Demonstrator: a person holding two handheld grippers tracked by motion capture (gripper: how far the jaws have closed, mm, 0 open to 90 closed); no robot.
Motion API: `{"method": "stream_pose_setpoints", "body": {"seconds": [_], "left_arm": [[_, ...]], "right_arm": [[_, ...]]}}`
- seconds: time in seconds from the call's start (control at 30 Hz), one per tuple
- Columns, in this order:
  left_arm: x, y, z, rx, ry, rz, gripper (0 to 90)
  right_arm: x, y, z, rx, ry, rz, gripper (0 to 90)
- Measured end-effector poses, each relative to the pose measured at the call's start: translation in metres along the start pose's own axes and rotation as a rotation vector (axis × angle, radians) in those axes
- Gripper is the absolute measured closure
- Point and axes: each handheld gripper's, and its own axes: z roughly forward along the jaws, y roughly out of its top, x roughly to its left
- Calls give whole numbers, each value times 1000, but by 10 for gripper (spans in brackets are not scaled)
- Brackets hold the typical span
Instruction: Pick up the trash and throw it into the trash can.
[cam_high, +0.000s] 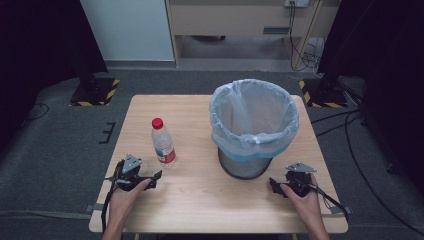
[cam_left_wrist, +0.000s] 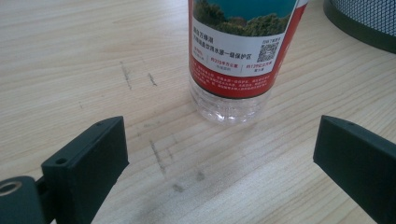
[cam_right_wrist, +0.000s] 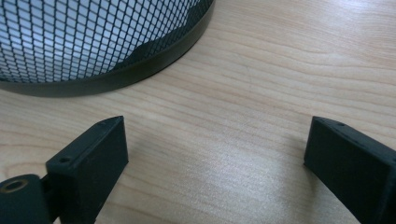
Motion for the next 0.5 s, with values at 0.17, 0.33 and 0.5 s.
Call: {"method": "stream_pose_setpoints", "body": {"seconds": [0.17, 0.33, 0.5], "left_arm": [[3, 4, -3, -19, -15, -1, 23], [4, 11, -6, -57, -23, 4, 24], [4, 23, -3, -83, -62, 7, 25]], "right_arm": [[0, 0, 0, 4, 7, -7, 41], [0, 0, 0, 3, 9, -11, 41], [-1, -1, 0, 4, 13, -16, 38]]}}
